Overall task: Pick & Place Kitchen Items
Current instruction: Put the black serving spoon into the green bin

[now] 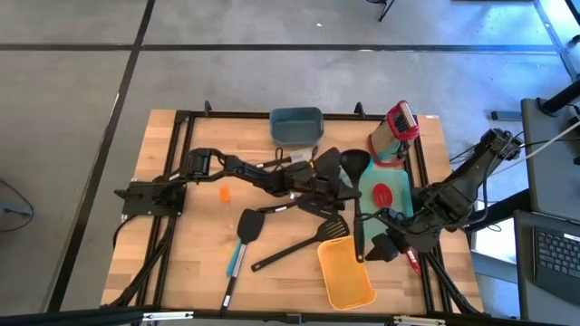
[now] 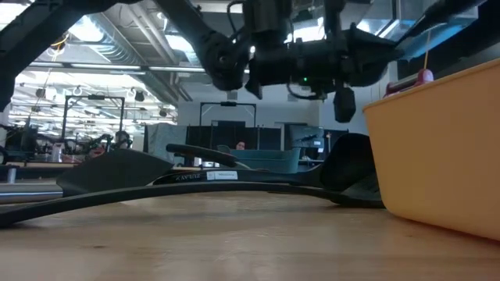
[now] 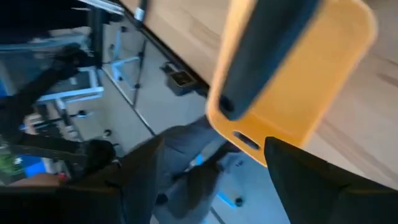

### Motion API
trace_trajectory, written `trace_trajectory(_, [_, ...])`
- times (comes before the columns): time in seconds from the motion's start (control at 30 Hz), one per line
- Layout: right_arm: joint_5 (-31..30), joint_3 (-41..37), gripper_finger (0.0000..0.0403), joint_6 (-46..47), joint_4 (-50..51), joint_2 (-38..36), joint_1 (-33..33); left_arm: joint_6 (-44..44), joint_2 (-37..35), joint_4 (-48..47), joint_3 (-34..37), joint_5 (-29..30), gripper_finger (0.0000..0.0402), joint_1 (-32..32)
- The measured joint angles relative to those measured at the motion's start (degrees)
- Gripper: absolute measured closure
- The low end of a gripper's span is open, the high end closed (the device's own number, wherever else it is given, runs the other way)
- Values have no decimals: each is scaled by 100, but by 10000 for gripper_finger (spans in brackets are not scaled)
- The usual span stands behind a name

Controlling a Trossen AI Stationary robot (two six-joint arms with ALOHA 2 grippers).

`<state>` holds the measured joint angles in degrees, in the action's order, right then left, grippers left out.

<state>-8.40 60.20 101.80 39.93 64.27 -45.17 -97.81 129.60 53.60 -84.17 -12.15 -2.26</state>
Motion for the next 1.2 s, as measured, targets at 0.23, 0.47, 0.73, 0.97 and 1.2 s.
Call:
trace_trajectory(0.23, [-447,2,126,-134,181,2,2,-41,0,-185,-117,14,391,91])
trace_trajectory(0.47, [-226,2,126,-82,769,5,3,-45,0,-155,-119,62,391,145])
trace_trajectory(0.73, [-300,2,126,214,902,419,311,-63,0,-340,-119,633,391,189])
trace_trajectory(0.97, [416,2,126,248,963,897,639,-47,0,-668,-119,759,391,199])
trace_trajectory(1.2, [445,4,126,237,1237,988,939,-6,0,-809,-119,839,391,194])
